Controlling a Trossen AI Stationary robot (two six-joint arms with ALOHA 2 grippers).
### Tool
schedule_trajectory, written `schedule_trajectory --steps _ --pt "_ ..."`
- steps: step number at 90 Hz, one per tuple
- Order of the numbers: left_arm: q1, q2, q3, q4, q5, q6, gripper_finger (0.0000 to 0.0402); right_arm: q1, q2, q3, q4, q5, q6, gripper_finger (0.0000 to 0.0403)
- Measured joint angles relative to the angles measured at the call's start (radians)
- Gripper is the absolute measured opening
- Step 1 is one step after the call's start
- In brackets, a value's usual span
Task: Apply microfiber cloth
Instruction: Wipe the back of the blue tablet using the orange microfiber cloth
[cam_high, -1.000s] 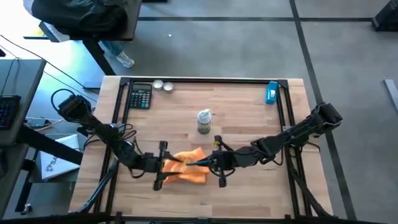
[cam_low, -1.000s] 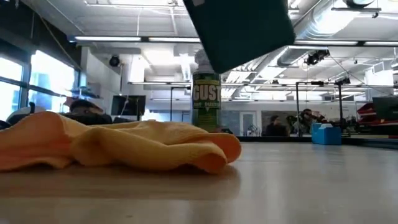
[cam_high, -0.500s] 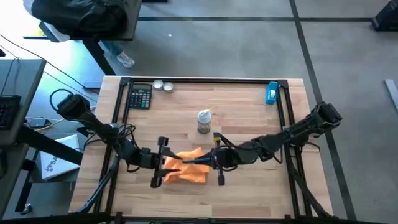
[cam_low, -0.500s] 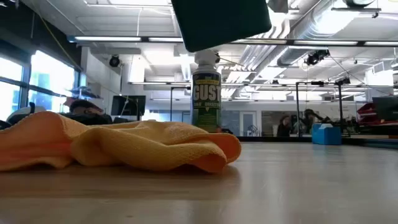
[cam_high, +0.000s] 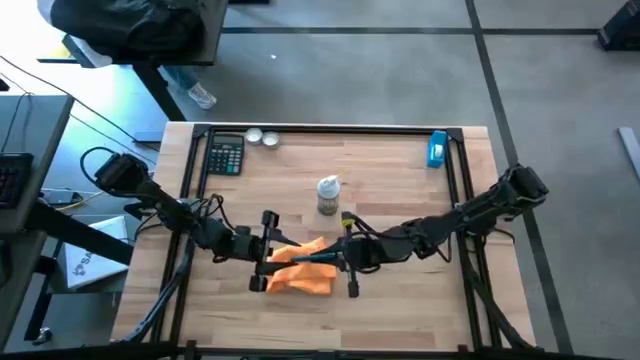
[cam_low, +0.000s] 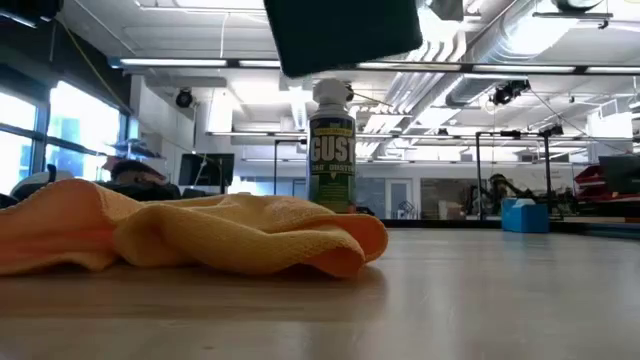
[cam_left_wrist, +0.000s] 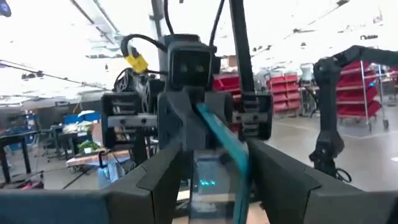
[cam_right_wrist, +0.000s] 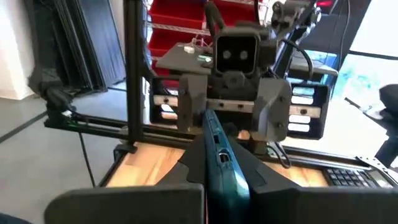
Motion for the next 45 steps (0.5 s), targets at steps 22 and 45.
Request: schedule_trajectory --steps 22,45 --pt "0.016 0.029 0.0 0.0 -0.009 -0.035 0.0147 -0.014 0.018 0.0 0.028 0.005 0.0 0.0" --pt "0.016 0.03 0.0 -0.001 -0.057 -0.028 0.009 -0.017 0.018 0.0 0.024 0.032 -0.001 0.0"
